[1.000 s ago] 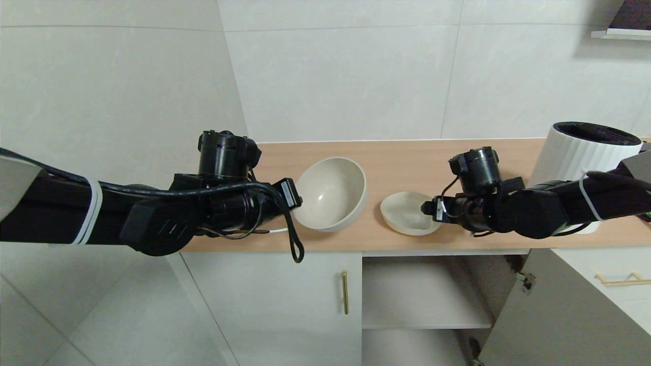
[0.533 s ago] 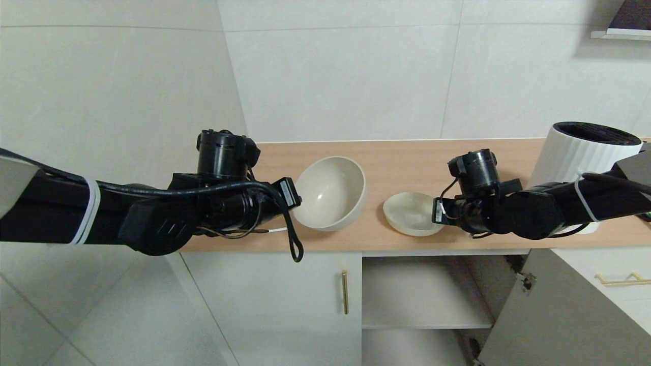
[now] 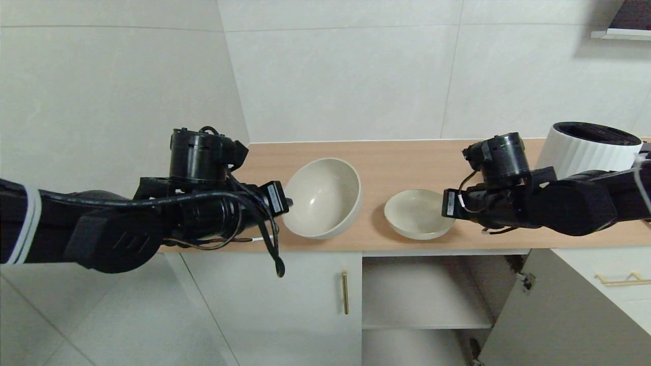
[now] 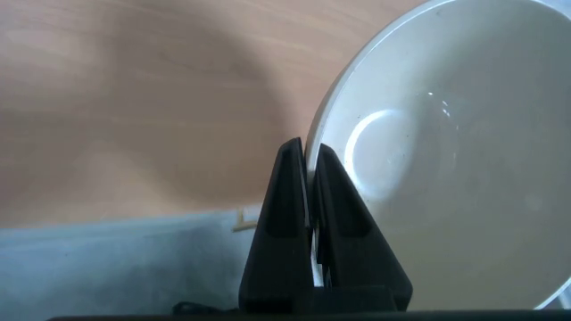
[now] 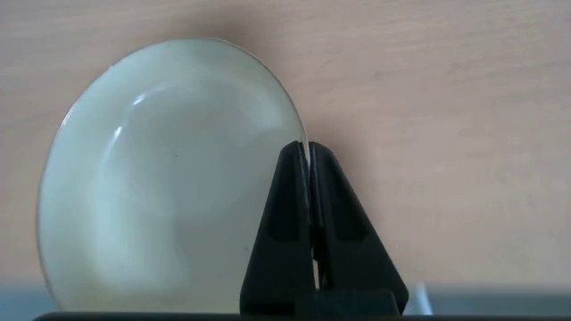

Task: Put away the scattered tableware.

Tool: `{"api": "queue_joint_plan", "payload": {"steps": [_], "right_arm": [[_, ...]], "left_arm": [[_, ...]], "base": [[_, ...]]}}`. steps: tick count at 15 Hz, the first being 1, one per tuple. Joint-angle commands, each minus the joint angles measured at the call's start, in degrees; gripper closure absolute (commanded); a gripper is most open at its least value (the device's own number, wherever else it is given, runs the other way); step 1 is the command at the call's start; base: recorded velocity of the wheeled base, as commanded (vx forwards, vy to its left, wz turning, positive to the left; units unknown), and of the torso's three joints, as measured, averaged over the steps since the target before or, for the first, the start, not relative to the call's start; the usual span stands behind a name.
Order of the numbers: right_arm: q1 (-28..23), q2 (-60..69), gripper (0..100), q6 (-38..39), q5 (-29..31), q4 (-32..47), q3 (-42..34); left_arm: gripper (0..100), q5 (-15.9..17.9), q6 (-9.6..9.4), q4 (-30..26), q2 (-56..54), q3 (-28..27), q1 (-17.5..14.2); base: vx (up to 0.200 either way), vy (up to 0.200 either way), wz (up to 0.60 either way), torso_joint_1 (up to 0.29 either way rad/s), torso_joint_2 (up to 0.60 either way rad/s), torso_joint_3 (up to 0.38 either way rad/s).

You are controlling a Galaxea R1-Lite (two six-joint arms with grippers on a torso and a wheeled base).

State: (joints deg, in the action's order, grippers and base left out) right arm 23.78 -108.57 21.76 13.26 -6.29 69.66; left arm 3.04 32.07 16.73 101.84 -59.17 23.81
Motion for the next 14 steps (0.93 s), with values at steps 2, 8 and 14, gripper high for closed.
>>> {"api": "queue_joint_plan", "payload": {"steps": [2,8,14], "right_arm": [[-0.32,12.94,100,-0.05,-5.97,3.57,-5.50],[-2.78,22.17,100,-1.02,-16.87,7.17,-16.48],[-4.10,20.33,100,-4.97,-17.39,7.17,-18.77]], "left_arm": [[100,1.01,-2.81,0.06,-7.01,5.38,0.01],[100,8.65,-3.16,0.06,-9.38,12.50,0.19],[100,8.57,-4.74,0.06,-7.71,14.26,2.65]], "base": [[0.000,0.000,0.00,0.000,0.00,0.000],[0.000,0.000,0.00,0.000,0.00,0.000],[-0.033,0.000,0.00,0.001,0.00,0.001]]}}
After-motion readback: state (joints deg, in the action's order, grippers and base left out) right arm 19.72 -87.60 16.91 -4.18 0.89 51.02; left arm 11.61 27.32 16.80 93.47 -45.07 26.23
